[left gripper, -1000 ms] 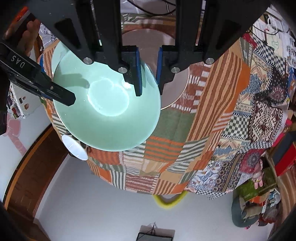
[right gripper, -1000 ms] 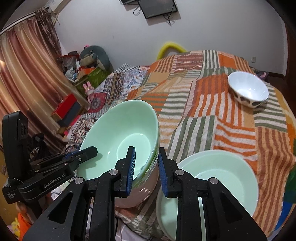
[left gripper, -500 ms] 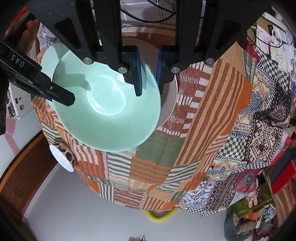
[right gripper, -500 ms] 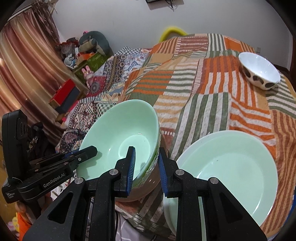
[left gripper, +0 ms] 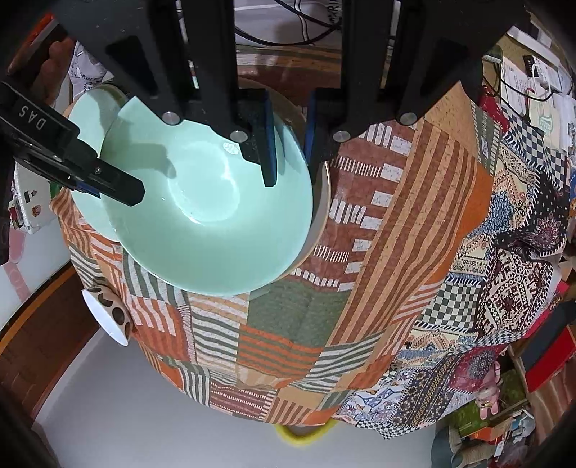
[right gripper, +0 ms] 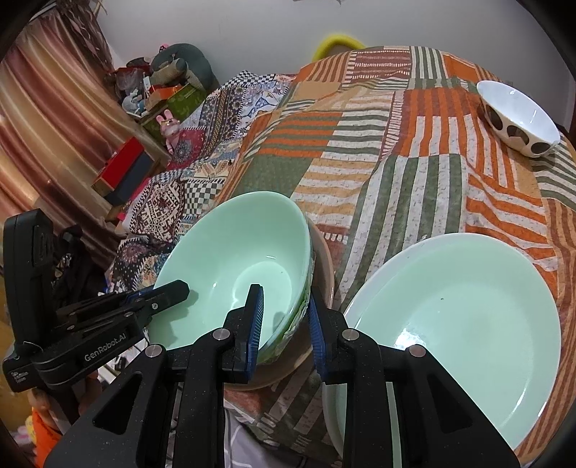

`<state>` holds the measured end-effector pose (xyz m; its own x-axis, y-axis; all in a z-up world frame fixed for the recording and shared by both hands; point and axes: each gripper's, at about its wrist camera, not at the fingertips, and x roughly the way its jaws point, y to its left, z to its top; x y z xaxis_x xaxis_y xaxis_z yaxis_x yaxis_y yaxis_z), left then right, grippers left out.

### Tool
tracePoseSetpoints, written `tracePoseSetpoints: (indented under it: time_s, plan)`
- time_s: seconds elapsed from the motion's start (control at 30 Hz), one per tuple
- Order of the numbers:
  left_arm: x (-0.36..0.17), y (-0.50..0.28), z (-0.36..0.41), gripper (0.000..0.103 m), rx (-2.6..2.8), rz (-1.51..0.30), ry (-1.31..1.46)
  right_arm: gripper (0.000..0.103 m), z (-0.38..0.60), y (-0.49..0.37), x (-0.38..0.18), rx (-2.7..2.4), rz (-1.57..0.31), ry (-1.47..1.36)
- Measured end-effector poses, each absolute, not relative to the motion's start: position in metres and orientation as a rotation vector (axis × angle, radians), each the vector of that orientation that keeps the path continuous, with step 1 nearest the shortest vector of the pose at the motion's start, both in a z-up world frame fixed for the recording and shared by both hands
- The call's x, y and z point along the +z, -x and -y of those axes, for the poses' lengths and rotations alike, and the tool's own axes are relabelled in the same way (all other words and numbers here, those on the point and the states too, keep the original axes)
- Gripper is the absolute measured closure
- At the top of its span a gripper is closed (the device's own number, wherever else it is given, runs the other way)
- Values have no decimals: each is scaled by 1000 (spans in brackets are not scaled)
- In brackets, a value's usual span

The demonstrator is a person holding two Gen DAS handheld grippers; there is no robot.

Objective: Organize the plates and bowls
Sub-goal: 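Lower the mint green bowl into the pink bowl and open both grippers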

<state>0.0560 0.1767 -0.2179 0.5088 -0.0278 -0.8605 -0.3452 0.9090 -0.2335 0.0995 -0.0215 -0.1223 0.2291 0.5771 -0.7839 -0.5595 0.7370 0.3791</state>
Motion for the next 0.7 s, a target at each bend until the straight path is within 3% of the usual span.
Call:
tracePoseSetpoints:
  time_s: [0.7]
  plan:
    - [-225, -66, -190, 91, 172, -1087, 492, 78, 17, -108, -135, 817, -1150, -16]
